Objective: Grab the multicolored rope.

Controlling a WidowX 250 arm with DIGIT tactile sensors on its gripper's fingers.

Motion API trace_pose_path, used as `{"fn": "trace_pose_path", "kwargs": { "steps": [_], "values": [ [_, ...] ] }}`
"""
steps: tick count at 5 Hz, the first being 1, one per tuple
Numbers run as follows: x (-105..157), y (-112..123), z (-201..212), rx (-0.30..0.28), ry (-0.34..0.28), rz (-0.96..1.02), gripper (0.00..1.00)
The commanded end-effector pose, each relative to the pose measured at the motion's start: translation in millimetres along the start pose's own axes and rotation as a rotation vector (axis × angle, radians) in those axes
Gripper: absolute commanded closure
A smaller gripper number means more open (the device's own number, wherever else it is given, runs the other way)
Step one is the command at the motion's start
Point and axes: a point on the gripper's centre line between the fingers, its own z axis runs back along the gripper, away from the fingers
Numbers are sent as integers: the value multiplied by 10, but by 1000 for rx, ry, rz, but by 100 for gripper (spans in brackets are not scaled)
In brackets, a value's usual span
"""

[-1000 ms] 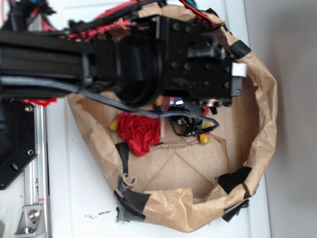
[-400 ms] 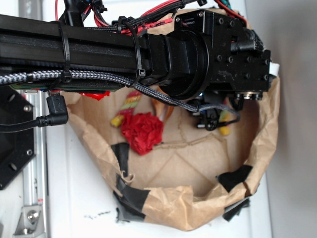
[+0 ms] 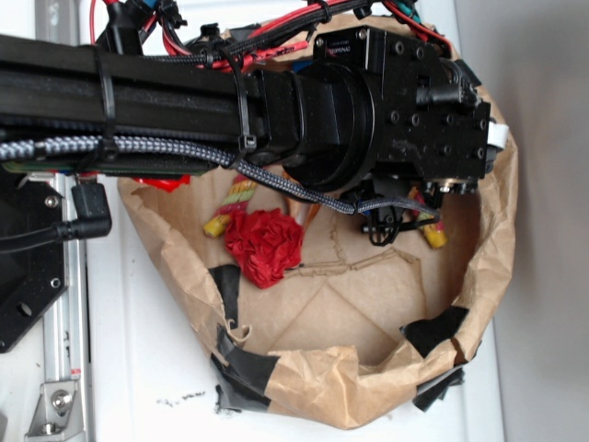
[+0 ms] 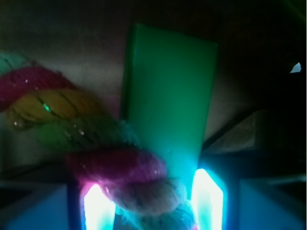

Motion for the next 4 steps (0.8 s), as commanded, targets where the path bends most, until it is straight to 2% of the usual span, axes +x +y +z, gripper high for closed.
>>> {"fn": "trace_pose_path", "kwargs": {
  "steps": [1,2,3,4],
  "values": [
    [-98,22,713,-62,-69,-24,100],
    [-187,-30,1240,-129,-102,-1,100],
    [-295,7,1735,-110,-91,33,100],
    [-372,109,1768,-145,-139,25,100]
  ]
}}
